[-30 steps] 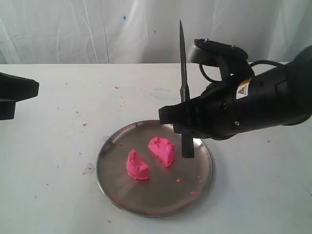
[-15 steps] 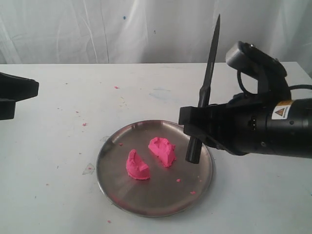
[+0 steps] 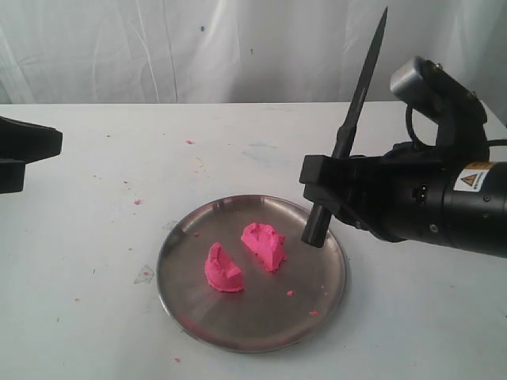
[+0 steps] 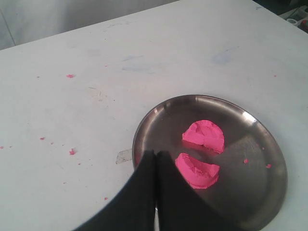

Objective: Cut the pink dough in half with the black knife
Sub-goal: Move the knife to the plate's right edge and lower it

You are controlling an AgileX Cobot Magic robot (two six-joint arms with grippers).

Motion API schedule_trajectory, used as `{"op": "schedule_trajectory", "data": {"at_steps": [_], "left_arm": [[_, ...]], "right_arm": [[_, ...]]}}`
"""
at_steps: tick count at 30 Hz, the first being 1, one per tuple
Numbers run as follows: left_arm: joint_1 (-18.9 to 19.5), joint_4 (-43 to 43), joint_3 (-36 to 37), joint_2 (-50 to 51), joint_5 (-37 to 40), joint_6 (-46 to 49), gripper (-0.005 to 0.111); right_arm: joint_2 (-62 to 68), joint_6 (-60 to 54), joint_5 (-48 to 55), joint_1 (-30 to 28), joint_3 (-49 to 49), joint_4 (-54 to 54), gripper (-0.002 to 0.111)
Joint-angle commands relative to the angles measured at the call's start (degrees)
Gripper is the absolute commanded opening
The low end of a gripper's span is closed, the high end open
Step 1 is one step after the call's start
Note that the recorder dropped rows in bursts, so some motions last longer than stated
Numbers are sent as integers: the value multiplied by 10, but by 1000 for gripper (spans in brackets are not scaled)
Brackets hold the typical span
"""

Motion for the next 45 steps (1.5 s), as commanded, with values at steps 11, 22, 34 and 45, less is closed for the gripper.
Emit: {"op": "schedule_trajectory", "data": {"at_steps": [11,22,34,45], "left_arm": [[-4,-10,3,-4,3,-4,0],[-4,-10,3,-4,3,-4,0],[-4,-10,3,-4,3,-4,0],[-4,-10,3,-4,3,-4,0]], "right_arm": [[-4,-144,-91,-1,83,228,0],[-4,-575,-59,-3,83,648,0],[-3,-663,-48,-3,92,699,0],[17,-644,-16,-6,141,699,0]]}}
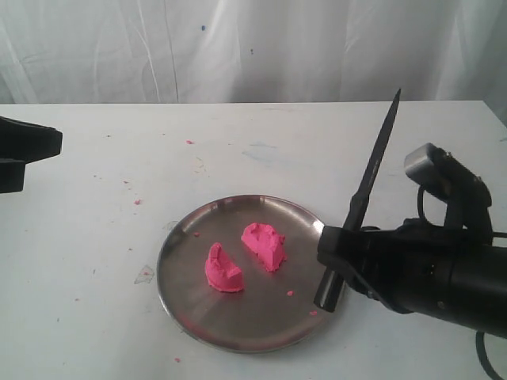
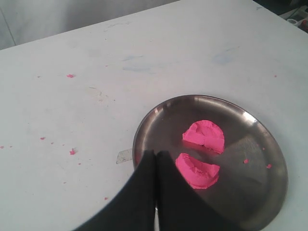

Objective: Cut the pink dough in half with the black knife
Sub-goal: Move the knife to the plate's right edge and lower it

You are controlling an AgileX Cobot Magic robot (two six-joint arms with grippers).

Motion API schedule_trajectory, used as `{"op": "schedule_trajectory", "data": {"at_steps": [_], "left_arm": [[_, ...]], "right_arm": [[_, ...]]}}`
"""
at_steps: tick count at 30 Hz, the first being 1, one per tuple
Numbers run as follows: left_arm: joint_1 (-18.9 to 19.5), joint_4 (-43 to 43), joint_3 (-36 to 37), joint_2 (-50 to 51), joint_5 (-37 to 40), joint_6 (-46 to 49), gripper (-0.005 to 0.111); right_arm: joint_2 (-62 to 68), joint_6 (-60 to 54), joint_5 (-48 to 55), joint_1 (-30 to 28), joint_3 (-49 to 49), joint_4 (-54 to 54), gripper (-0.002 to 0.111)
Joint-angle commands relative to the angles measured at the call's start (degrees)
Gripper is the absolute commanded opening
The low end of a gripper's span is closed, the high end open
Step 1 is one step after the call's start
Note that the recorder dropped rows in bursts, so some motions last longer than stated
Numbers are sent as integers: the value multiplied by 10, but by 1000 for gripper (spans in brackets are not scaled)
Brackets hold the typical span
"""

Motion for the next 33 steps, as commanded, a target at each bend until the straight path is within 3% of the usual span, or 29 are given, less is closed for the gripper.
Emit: {"op": "schedule_trajectory", "data": {"at_steps": [1,13,16,33], "left_arm": [[-4,-10,3,-4,3,-4,0],[-4,-10,3,-4,3,-4,0],[-4,-10,3,-4,3,-4,0],[-4,-10,3,-4,3,-4,0]], "right_arm": [[22,5,44,-13,12,-1,0],[124,-27,297,-174,11,-1,0],[154,-28,299,-197,9,-1,0],[345,-100,290,-166,-82,-1,0]]}}
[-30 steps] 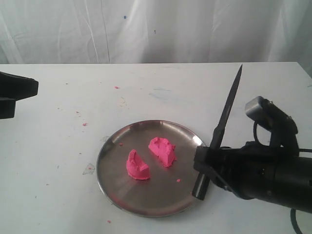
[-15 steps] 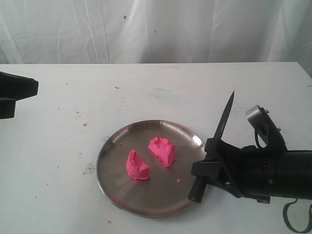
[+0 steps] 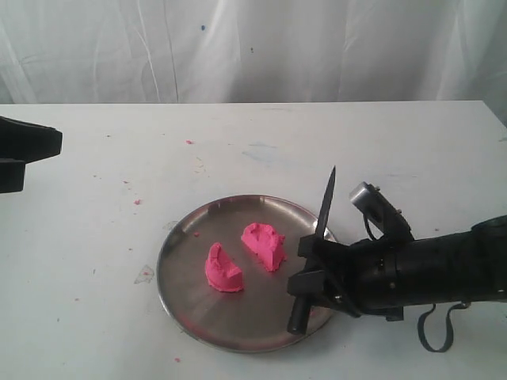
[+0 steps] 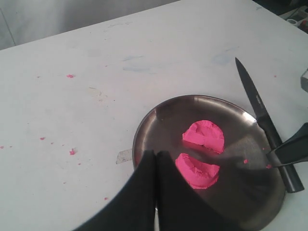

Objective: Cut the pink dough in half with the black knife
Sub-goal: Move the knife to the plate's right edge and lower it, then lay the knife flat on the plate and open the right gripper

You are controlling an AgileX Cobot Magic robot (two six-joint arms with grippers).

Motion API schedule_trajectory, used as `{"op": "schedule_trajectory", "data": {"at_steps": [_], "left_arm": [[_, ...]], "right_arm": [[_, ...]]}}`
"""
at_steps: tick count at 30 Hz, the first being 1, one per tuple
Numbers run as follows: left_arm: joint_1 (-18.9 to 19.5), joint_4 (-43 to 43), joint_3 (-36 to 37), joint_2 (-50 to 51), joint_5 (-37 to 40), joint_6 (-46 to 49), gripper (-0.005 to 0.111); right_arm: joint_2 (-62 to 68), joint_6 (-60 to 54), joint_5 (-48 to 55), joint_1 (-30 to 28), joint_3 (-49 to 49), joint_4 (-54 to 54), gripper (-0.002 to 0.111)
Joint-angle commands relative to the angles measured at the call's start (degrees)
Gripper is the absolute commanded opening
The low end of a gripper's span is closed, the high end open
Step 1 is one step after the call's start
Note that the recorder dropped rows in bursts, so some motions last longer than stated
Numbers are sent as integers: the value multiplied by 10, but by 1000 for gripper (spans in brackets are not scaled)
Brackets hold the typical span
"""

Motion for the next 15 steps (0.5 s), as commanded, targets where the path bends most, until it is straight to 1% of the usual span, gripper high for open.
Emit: {"op": "schedule_trajectory", "data": {"at_steps": [1,7,15], "left_arm": [[-4,-10,3,-4,3,-4,0],[-4,-10,3,-4,3,-4,0],[-4,-10,3,-4,3,-4,0]], "right_arm": [[24,-8,-25,11,-17,-1,0],[61,-6,-46,40,-47,-1,0],[71,5,-75,40,-49,-1,0]]}}
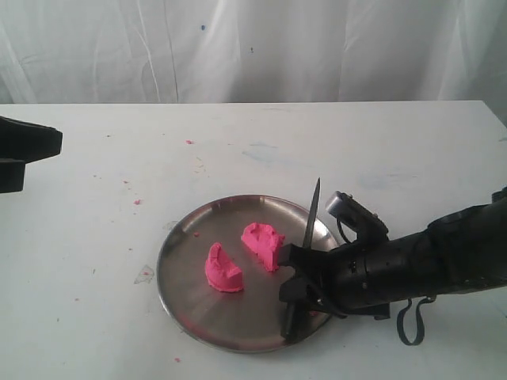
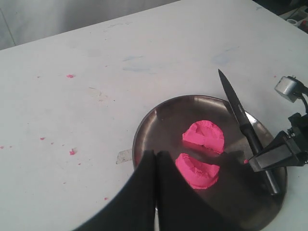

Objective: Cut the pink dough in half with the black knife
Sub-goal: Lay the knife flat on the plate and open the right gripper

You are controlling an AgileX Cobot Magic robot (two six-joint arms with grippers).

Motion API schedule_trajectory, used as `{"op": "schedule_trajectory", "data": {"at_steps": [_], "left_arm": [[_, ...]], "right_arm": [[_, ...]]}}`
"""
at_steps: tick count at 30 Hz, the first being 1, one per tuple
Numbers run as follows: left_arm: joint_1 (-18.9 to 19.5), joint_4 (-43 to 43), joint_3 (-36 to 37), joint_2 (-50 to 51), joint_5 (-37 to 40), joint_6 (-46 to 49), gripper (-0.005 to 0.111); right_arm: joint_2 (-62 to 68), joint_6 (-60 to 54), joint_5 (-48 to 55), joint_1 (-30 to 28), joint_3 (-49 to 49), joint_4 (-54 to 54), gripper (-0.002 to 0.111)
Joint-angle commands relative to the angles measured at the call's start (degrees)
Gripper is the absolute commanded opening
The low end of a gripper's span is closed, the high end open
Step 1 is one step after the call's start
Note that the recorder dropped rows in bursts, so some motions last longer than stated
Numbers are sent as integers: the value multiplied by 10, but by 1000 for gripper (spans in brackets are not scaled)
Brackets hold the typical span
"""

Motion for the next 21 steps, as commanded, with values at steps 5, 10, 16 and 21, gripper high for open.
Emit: {"op": "schedule_trajectory", "data": {"at_steps": [5,10,16,21], "left_arm": [[-4,-10,3,-4,4,-4,0],[-4,-10,3,-4,4,-4,0],[-4,-10,3,-4,4,-4,0],[-4,-10,3,-4,4,-4,0]], "right_arm": [[1,10,-11,0,-1,-2,6],[1,11,-11,0,-1,-2,17],[1,21,-11,0,0,-2,17],[1,21,-13,0,0,-2,21]]}}
